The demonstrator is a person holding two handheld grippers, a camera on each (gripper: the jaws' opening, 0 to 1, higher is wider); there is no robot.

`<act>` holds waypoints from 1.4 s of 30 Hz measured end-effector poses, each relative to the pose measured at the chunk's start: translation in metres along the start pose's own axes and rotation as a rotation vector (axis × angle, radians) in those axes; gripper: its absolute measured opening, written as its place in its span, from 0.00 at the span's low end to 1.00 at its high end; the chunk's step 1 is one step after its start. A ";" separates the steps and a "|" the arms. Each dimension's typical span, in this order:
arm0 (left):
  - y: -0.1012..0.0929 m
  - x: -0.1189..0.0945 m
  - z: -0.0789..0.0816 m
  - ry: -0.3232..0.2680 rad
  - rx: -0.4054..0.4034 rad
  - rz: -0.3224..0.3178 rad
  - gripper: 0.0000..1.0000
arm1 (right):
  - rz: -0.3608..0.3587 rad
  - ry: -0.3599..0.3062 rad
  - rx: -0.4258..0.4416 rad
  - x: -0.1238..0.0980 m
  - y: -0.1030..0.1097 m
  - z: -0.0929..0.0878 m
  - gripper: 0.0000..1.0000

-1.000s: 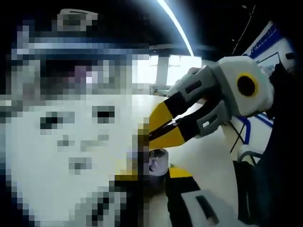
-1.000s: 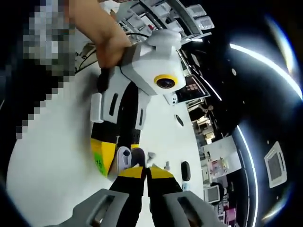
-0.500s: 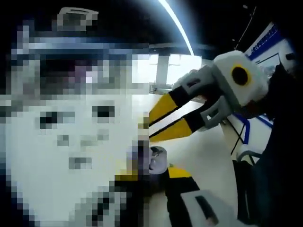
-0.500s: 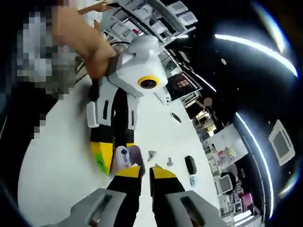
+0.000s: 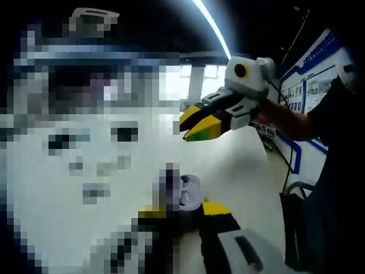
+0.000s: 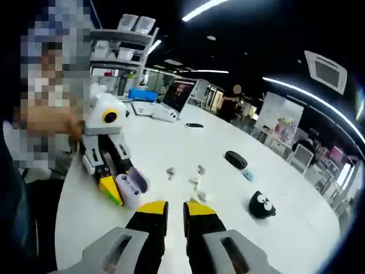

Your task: Pick up the earbuds from the table and place the earbuds into the earbud case

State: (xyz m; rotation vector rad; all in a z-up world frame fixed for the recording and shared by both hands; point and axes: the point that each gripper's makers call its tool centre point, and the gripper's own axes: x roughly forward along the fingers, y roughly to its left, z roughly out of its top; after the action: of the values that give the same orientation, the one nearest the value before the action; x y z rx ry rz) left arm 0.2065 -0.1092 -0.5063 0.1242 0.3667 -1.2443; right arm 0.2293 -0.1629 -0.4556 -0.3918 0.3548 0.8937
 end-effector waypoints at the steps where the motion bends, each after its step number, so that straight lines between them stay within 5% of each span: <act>1: 0.000 0.000 0.000 -0.003 -0.002 -0.001 0.19 | 0.016 0.012 0.026 -0.001 -0.002 -0.004 0.12; 8: 0.000 -0.001 -0.001 -0.014 -0.009 -0.004 0.19 | 0.069 0.032 0.059 0.007 -0.013 -0.004 0.12; 13: 0.000 -0.002 -0.001 -0.021 -0.009 -0.005 0.19 | 0.127 0.045 0.024 0.033 -0.010 0.015 0.13; 21: -0.002 -0.003 -0.001 -0.029 -0.008 -0.009 0.19 | 0.247 0.154 -0.050 0.082 0.001 0.028 0.16; 28: -0.004 -0.003 -0.002 -0.035 -0.002 -0.009 0.19 | 0.300 0.243 -0.154 0.112 0.007 0.023 0.16; 42: -0.005 -0.003 -0.003 -0.041 -0.010 -0.013 0.19 | 0.356 0.293 -0.229 0.142 0.010 0.018 0.17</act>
State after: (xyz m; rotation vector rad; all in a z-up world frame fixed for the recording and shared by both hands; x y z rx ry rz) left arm 0.2003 -0.1076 -0.5075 0.0879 0.3381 -1.2559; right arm 0.3053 -0.0527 -0.5061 -0.6888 0.6067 1.2339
